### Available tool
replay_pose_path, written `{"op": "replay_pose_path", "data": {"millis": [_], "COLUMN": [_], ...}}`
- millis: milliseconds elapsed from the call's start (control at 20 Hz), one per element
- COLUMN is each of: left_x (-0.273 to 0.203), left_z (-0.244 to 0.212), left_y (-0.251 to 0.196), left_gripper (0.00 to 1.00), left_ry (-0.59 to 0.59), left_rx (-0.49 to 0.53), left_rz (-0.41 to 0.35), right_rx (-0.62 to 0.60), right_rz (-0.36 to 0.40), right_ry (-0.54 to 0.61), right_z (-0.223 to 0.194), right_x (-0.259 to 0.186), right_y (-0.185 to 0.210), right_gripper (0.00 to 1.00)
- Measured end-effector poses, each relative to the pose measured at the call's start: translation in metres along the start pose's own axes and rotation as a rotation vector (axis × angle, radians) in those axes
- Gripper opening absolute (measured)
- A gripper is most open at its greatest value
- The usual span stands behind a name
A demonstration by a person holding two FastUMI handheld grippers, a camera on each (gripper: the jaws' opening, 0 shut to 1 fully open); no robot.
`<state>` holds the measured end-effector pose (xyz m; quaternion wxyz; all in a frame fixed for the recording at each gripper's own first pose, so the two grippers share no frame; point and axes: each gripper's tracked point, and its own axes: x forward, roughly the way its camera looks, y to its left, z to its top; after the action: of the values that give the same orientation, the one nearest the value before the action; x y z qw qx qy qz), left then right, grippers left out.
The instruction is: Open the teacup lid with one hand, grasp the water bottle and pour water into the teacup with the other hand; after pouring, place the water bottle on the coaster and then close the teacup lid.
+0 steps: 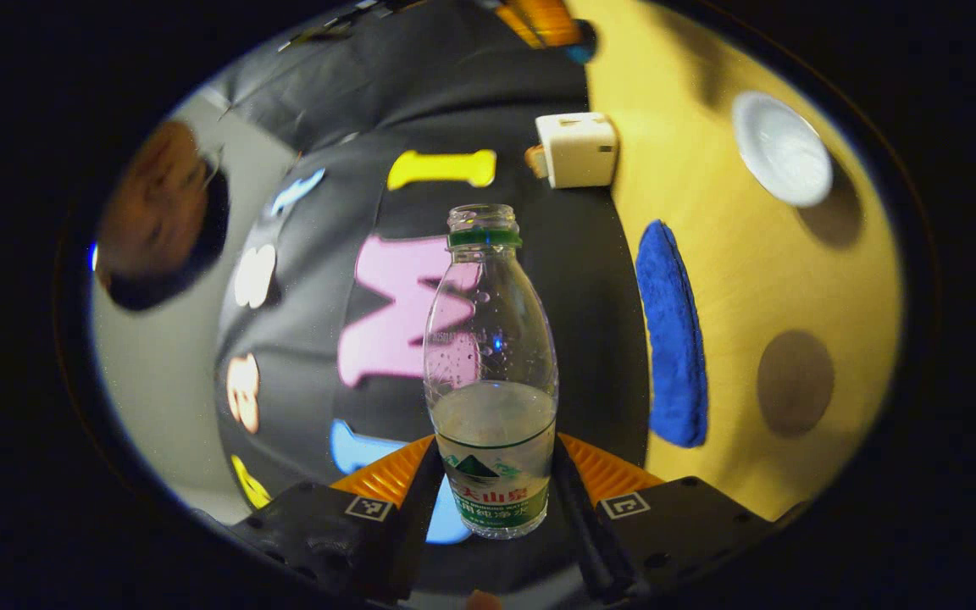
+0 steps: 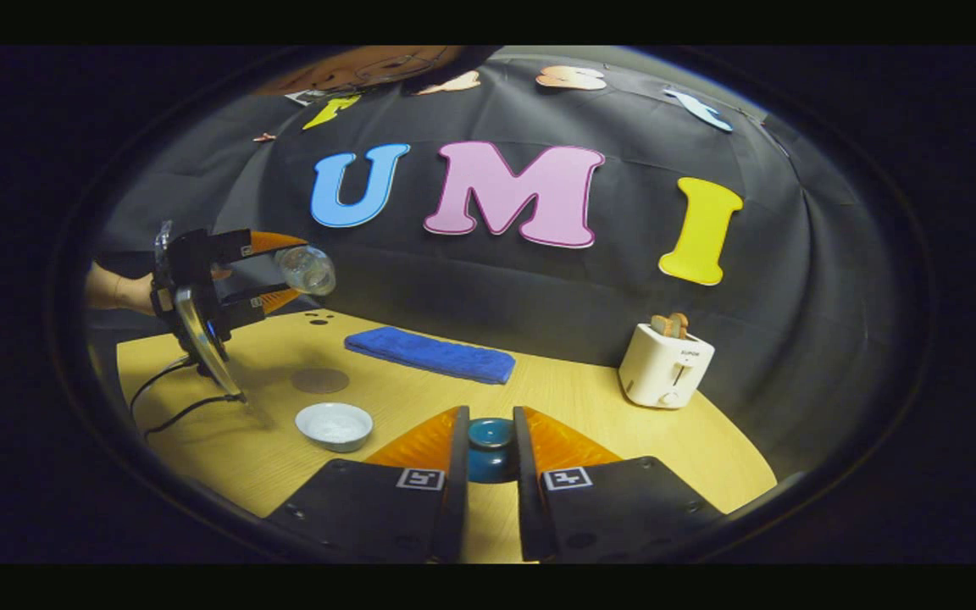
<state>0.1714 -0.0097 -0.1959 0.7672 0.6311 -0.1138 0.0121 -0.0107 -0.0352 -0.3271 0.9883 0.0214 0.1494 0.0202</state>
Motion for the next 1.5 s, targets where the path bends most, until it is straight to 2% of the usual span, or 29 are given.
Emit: {"op": "replay_pose_path", "data": {"millis": [50,250,300,350,550,600,650,850,900,950,1250,1500], "left_x": [-0.003,-0.013,-0.009,-0.008,-0.005,-0.006,-0.004,0.008,0.009,0.011,0.012,0.010], "left_z": [-0.007,-0.017,-0.015,-0.013,0.004,0.008,0.008,0.014,0.013,0.011,-0.002,0.000], "left_y": [-0.001,-0.011,-0.016,-0.019,-0.052,-0.062,-0.069,-0.089,-0.095,-0.100,-0.125,-0.127], "left_gripper": [0.74,0.74,0.74,0.74,0.74,0.74,0.74,0.74,0.74,0.74,0.75,0.79], "left_ry": [0.052,0.233,0.262,0.266,0.269,0.273,0.280,0.282,0.292,0.302,0.362,0.343], "left_rx": [-0.113,-0.601,-0.725,-0.815,-1.201,-1.277,-1.325,-1.425,-1.439,-1.446,-1.451,-1.421], "left_rz": [-0.007,-0.051,-0.059,-0.071,-0.192,-0.211,-0.217,-0.238,-0.232,-0.229,-0.210,-0.246], "right_rx": [0.004,0.024,0.026,0.027,0.033,0.036,0.039,0.056,0.057,0.056,0.071,0.083], "right_rz": [0.001,0.003,0.005,0.005,0.013,0.015,0.018,0.033,0.037,0.040,0.049,0.063], "right_ry": [0.000,0.000,-0.001,-0.002,-0.002,-0.001,0.000,0.002,0.004,0.004,0.001,0.004], "right_z": [0.000,0.001,0.002,0.003,0.003,0.004,0.003,0.004,0.005,0.005,0.009,0.010], "right_x": [0.002,0.007,0.008,0.009,0.011,0.012,0.013,0.014,0.014,0.015,0.018,0.020], "right_y": [0.001,0.005,0.006,0.007,0.013,0.015,0.017,0.026,0.029,0.031,0.037,0.047], "right_gripper": [0.28,0.28,0.23,0.28,0.28,0.23,0.28,0.28,0.30,0.28,0.28,0.28]}}
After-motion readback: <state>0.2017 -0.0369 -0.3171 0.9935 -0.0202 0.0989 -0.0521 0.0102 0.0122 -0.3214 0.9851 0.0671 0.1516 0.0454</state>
